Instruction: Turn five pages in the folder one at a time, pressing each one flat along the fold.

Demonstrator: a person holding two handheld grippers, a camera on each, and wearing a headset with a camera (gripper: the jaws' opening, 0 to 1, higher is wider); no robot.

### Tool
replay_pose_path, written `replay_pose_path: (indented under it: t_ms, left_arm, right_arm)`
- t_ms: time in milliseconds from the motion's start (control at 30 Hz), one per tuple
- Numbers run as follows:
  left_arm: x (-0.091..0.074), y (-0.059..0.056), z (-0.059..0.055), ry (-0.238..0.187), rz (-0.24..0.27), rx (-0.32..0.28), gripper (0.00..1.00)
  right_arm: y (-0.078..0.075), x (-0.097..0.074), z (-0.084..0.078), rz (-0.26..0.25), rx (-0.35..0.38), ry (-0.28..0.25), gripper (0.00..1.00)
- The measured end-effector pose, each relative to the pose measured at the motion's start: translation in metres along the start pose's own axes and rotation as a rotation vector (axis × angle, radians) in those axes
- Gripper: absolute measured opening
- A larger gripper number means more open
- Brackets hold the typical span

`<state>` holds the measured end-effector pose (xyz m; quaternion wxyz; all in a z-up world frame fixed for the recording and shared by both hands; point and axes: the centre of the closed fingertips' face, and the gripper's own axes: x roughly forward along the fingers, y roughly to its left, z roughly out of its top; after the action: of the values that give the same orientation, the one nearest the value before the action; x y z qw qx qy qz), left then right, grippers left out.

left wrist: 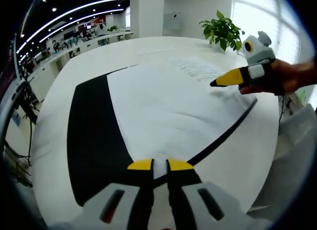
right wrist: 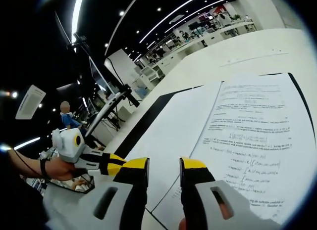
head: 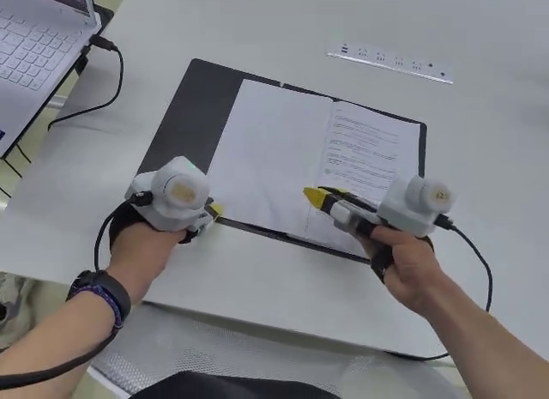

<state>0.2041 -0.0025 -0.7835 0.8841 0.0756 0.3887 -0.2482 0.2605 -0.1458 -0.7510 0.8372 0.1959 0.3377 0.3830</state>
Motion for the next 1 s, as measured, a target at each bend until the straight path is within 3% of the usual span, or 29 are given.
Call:
replay_pose_path:
  t_ms: [200, 333, 500, 733, 1000]
  left_arm:
    - [0.002, 0.001, -0.001, -0.001, -0.012, -0.034, 0.09]
    - [0.003, 0.002, -0.001, 0.002, -0.016, -0.022, 0.08]
    - [0.003, 0.003, 0.0, 0.002, -0.031, -0.036, 0.07]
    - [0.005, 0.004, 0.0, 0.002, -0.034, -0.038, 0.05]
    - [0.007, 0.005, -0.001, 0.002, -0.036, -0.033, 0.04]
  right_arm:
    - [-0.014, 0.013, 0.013, -0.002, 0.011, -0.012, 0.18]
    - [-0.023, 0.022, 0.016, -0.007, -0.003, 0.002, 0.18]
    - [-0.016, 0.028, 0.015, -0.005, -0.032, 0.023, 0.12]
    - [-0.023, 0.03, 0.018, -0.035, -0.06, 0.025, 0.0]
    - [-0.023, 0.032, 0.021, -0.014, -0.045, 0.019, 0.0]
